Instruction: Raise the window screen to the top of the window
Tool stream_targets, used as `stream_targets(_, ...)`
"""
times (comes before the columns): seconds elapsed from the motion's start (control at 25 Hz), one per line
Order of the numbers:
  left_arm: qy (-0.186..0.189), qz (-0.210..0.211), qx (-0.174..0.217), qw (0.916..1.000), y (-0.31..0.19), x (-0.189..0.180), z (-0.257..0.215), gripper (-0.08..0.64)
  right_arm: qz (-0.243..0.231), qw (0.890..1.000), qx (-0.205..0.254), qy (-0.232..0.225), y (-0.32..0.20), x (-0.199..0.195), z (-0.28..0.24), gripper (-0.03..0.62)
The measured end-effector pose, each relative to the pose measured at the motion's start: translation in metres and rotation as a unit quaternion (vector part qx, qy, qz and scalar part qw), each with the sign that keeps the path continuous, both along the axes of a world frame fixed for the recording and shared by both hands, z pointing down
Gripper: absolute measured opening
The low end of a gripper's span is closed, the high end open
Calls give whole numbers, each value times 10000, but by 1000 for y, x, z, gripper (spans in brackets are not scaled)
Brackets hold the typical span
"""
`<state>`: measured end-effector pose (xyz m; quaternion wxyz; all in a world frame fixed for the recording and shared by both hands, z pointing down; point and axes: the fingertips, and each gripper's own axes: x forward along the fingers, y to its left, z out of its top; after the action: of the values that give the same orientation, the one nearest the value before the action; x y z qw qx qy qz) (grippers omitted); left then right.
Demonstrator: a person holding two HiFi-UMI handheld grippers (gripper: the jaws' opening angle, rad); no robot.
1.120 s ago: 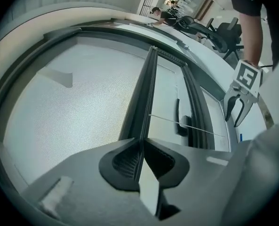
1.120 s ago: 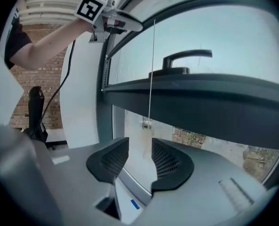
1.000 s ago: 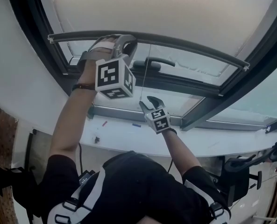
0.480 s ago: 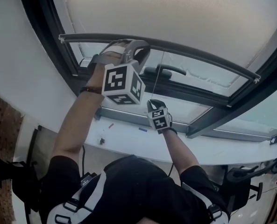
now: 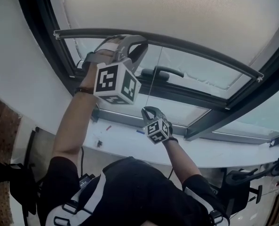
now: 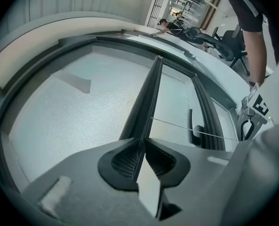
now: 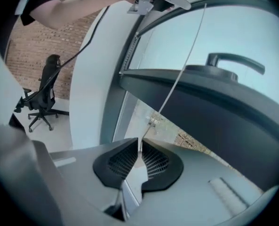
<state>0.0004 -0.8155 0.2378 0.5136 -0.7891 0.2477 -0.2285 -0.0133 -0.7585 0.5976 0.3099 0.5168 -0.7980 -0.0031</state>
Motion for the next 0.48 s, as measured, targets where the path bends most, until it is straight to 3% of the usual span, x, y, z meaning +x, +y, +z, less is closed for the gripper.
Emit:
stream_targets(0.12,316,107,164,9993,5,-2,-22,91,-50,9996,271,29,8,-4,-23,31)
stream_targets(0.28,737,50,580,9956,5,-1,-57,91,-193,9982,450,-344,9,-12,-49,29)
stream_targets(0.48,1234,-187,1074,9863,10,-13,-70,89,-308,9976,527,-340,15,-21,-58,31)
